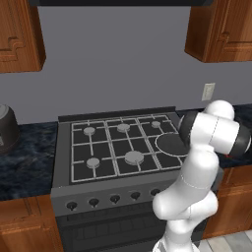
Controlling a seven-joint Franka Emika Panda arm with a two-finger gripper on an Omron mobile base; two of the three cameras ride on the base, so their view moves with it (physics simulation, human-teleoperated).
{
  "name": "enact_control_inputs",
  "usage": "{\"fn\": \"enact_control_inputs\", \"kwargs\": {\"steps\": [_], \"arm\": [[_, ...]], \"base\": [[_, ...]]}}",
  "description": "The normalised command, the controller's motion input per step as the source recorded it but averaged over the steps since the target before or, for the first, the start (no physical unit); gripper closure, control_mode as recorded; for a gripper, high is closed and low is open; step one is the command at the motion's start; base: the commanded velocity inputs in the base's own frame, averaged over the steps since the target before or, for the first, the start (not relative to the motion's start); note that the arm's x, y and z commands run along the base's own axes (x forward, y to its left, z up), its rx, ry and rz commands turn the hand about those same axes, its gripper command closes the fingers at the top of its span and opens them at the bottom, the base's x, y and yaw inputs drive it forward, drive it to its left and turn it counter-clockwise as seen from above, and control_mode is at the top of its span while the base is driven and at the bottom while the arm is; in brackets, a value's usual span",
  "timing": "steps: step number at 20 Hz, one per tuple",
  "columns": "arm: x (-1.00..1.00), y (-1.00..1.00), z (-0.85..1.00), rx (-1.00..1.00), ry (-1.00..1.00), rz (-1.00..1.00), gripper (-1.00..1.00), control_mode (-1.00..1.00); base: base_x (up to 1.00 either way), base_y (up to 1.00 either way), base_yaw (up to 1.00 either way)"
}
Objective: Place the pan on the front right burner on the stove. Then place the tomato and the onion in the pan and turn on the front right burner.
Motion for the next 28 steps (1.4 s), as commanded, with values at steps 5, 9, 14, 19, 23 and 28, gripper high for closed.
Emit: {"fn": "enact_control_inputs", "kwargs": {"steps": [5,9,14,19,23,28], "arm": [[-0.11,0.00,0.30,0.00,-0.12,0.00,-1.00,-1.00],[-0.18,0.00,0.47,0.00,-0.17,0.00,-1.00,-1.00],[-0.08,0.00,0.50,0.00,-0.13,0.00,-1.00,-1.00],[0.00,0.00,0.39,0.00,-0.11,-0.01,-1.00,-1.00],[0.11,0.00,0.16,0.00,-0.05,-0.16,-1.00,-1.00],[0.29,0.00,0.03,0.00,0.00,-0.29,-1.00,-1.00]], "base": [[0.00,0.00,0.00],[0.00,0.00,0.00],[0.00,0.00,0.00],[0.00,0.00,0.00],[0.00,0.00,0.00],[0.00,0.00,0.00]]}}
